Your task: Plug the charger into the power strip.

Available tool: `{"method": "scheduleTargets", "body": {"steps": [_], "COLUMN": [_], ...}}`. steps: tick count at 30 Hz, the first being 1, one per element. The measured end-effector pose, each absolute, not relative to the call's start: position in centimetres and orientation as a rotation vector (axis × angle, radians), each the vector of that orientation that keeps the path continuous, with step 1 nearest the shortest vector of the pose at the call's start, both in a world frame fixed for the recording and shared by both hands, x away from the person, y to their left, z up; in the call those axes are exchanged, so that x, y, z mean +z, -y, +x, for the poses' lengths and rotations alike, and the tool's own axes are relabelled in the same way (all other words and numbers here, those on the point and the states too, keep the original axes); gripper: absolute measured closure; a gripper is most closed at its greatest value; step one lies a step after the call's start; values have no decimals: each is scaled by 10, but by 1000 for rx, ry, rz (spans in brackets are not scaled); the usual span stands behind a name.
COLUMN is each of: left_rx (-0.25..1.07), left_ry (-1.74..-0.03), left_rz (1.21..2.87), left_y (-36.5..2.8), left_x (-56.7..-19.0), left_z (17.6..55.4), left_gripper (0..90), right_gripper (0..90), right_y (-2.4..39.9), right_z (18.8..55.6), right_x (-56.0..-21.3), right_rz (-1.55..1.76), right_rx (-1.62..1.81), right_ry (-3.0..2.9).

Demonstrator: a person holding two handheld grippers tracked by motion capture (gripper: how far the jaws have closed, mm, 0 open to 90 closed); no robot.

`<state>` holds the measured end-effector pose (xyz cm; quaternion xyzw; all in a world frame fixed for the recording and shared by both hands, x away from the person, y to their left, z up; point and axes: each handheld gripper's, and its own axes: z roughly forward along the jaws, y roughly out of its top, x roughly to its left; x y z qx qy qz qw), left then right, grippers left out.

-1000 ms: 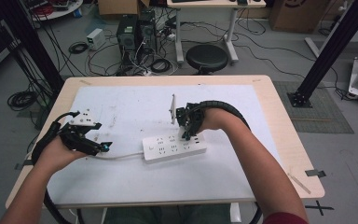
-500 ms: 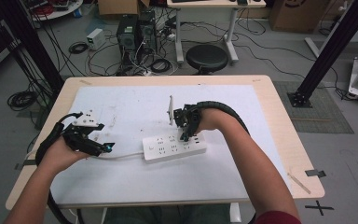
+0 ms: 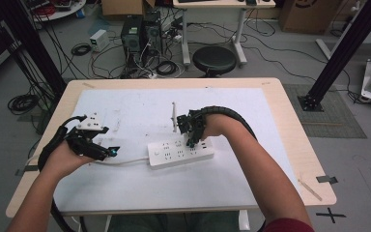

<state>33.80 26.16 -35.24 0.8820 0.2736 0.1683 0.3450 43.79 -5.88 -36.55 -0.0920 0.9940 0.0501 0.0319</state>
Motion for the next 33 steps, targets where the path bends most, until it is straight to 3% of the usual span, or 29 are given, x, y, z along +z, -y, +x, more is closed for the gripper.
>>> {"method": "scheduleTargets", "body": {"steps": [9, 10, 12, 14, 17, 22, 33], "left_rx": [435, 433, 433, 434, 432, 436, 438], "left_ry": [-703, -700, -699, -692, -680, -669, -591], "left_rz": [2294, 2299, 2297, 2299, 2298, 2278, 2260], "left_y": [-264, -266, -266, -266, -264, -262, -252], "left_x": [-351, -351, -350, -350, -349, -347, -342], "left_z": [335, 336, 338, 339, 342, 345, 348], "left_gripper": [185, 185, 185, 185, 185, 185, 185], "right_gripper": [634, 622, 482, 446, 453, 381, 268], "right_y": [58, 60, 64, 72, 84, 109, 156], "right_z": [441, 442, 444, 444, 439, 428, 398], "right_x": [-365, -365, -364, -360, -354, -340, -326], "right_rz": [-286, -273, -200, -123, -52, 77, 298], "right_rx": [141, 179, 207, 310, 433, 726, 1019], "right_ry": [-3075, -3081, -3061, -3079, -3081, -2996, -2813]}}
